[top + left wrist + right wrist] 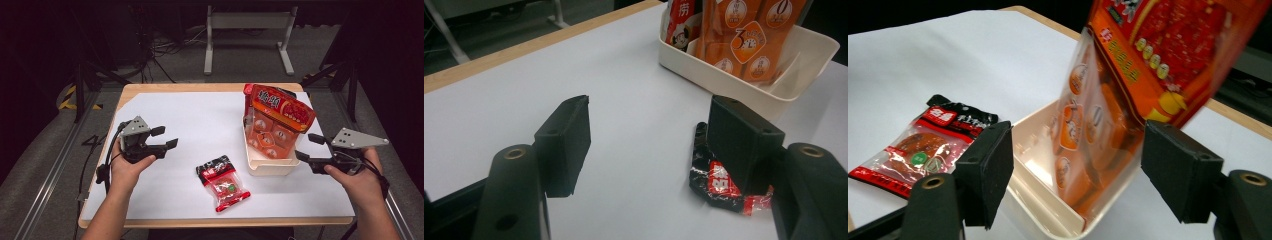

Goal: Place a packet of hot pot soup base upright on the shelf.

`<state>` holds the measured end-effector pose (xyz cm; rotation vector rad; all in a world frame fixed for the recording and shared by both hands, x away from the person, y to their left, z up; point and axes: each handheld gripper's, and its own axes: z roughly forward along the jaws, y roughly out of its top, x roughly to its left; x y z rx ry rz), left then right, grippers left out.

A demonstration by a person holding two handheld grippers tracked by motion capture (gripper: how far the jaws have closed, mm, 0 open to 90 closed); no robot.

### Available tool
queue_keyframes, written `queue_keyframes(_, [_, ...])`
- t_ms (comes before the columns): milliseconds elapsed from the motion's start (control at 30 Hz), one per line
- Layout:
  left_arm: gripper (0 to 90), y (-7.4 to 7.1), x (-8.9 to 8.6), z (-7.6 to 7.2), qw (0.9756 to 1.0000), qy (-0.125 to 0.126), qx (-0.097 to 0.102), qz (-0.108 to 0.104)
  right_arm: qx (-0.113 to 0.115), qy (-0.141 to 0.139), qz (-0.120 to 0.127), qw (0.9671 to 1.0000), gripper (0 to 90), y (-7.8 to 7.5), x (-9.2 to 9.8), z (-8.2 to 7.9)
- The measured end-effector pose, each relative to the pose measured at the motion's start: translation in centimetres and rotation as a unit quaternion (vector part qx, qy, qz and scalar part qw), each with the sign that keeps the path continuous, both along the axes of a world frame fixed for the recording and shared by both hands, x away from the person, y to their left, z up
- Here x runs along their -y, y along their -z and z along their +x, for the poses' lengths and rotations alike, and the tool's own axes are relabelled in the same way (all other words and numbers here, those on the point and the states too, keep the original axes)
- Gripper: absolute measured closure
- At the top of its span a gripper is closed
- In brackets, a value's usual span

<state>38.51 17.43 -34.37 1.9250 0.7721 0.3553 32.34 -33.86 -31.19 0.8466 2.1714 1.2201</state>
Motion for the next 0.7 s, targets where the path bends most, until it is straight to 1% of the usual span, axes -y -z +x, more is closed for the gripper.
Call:
queue_keyframes(67, [34.9, 0.1, 0.2, 0.0, 1.0, 0.001, -0.004, 0.001, 0.003, -0.015, 0.006, 0.9999, 28.6, -0.1, -0.6, -0.1])
queue_keyframes(100, [34.9, 0.3, 0.5, 0.0, 1.0, 0.003, -0.008, 0.002, 0.005, -0.018, 0.008, 0.9998, 28.2, -0.1, -0.7, -0.1])
queue_keyframes(200, [35.0, 0.5, 0.8, 0.0, 0.9999, 0.009, -0.009, 0.008, 0.01, -0.027, 0.011, 0.9995, 27.4, -0.1, -1.1, -0.1])
queue_keyframes(233, [35.0, 0.6, 1.0, 0.0, 0.9998, 0.011, -0.01, 0.01, 0.01, -0.027, 0.011, 0.9995, 27.4, -0.1, -1.1, -0.1])
queue_keyframes(267, [34.8, 0.8, 1.3, 0.0, 0.9997, 0.016, -0.015, 0.011, 0.01, -0.033, 0.014, 0.9993, 27.0, 0.0, -1.4, 0.0])
queue_keyframes(333, [34.6, 0.9, 1.5, 0.1, 0.9996, 0.019, -0.016, 0.013, 0.009, -0.034, 0.014, 0.9993, 26.9, 0.1, -1.5, 0.0])
queue_keyframes(400, [34.6, 1.3, 2.1, 0.1, 0.9992, 0.026, -0.025, 0.015, 0.011, -0.037, 0.012, 0.9992, 26.9, 0.2, -1.8, 0.1])
queue_keyframes(433, [35.1, 1.6, 2.4, 0.2, 0.9987, 0.035, -0.031, 0.022, 0.012, -0.039, 0.011, 0.9991, 26.8, 0.2, -1.9, 0.1])
queue_keyframes(533, [36.5, 2.2, 3.2, 0.2, 0.9981, 0.039, -0.042, 0.022, 0.011, -0.043, 0.009, 0.999, 26.6, 0.3, -2.3, 0.1])
queue_keyframes(567, [37.5, 2.4, 3.4, 0.3, 0.9975, 0.042, -0.054, 0.018, 0.011, -0.044, 0.009, 0.9989, 26.6, 0.3, -2.3, 0.1])
queue_keyframes(600, [41.0, 2.8, 3.7, 0.4, 0.997, 0.045, -0.061, 0.016, 0.011, -0.045, 0.008, 0.9989, 26.6, 0.4, -2.4, 0.1])
queue_keyframes(667, [41.8, 3.0, 3.8, 0.4, 0.9969, 0.042, -0.064, 0.019, 0.011, -0.046, 0.007, 0.9988, 26.5, 0.5, -2.5, 0.1])
queue_keyframes(700, [41.9, 3.4, 4.1, 0.5, 0.9963, 0.042, -0.073, 0.018, 0.01, -0.046, 0.006, 0.9988, 26.5, 0.5, -2.5, 0.2])
